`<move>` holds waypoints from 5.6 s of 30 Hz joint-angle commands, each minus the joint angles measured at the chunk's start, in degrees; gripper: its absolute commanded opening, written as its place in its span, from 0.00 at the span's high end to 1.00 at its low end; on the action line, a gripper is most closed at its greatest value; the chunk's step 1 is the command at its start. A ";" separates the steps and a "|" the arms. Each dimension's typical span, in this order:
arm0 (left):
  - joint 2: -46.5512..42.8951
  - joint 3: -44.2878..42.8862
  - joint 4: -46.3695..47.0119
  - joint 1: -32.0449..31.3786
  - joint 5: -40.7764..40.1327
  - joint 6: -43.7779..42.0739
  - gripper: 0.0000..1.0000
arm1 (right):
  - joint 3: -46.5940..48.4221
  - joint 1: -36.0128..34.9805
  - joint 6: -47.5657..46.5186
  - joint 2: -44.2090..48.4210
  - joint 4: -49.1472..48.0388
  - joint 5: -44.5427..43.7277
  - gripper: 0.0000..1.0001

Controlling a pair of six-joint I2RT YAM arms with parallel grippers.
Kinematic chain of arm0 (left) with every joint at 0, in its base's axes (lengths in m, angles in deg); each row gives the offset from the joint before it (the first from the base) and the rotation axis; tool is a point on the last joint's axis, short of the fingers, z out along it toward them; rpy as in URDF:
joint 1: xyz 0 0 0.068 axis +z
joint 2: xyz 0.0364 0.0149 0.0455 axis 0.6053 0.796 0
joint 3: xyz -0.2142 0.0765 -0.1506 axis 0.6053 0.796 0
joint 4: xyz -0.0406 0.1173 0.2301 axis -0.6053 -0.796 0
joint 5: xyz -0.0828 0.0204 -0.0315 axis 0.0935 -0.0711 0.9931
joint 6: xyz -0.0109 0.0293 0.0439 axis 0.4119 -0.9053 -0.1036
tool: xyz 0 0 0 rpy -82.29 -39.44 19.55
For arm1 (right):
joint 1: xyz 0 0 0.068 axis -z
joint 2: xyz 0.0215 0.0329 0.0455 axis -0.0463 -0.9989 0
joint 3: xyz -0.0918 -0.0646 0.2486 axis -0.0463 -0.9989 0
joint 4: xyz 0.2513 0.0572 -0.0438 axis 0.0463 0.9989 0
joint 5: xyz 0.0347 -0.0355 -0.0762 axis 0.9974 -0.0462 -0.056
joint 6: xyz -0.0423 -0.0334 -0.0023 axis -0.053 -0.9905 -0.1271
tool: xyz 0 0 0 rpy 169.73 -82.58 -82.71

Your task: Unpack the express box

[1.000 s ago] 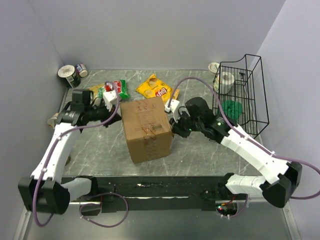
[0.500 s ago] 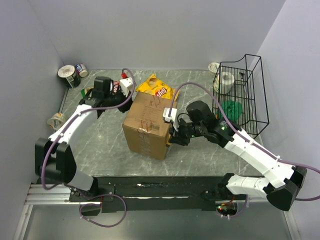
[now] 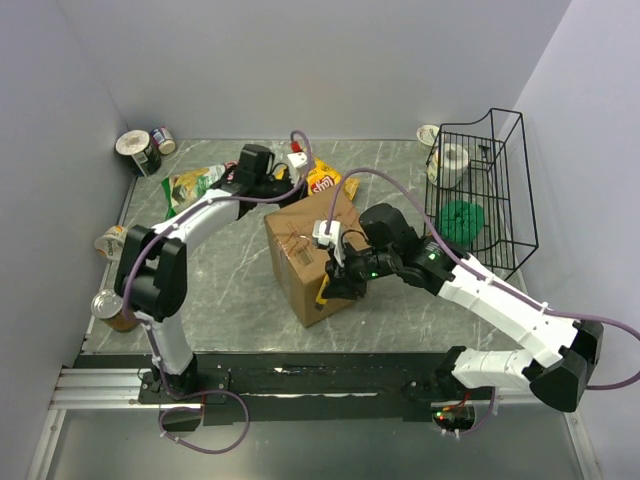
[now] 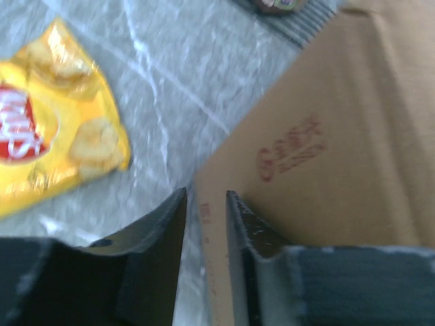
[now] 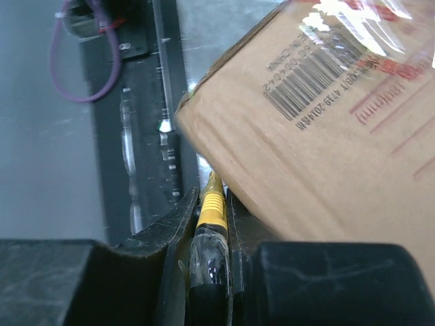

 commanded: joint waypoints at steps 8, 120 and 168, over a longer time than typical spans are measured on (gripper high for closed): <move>-0.53 -9.96 -5.11 0.89 -8.45 4.74 0.55 | 16.07 2.43 -4.08 3.76 9.68 3.28 1.00; -23.57 -0.83 -5.21 -10.08 2.17 7.73 0.94 | 7.91 9.56 11.37 10.45 -16.67 -45.76 1.00; -24.18 10.42 -0.46 -12.55 -3.37 11.07 0.99 | 6.86 2.35 11.12 4.56 -16.31 -55.16 1.00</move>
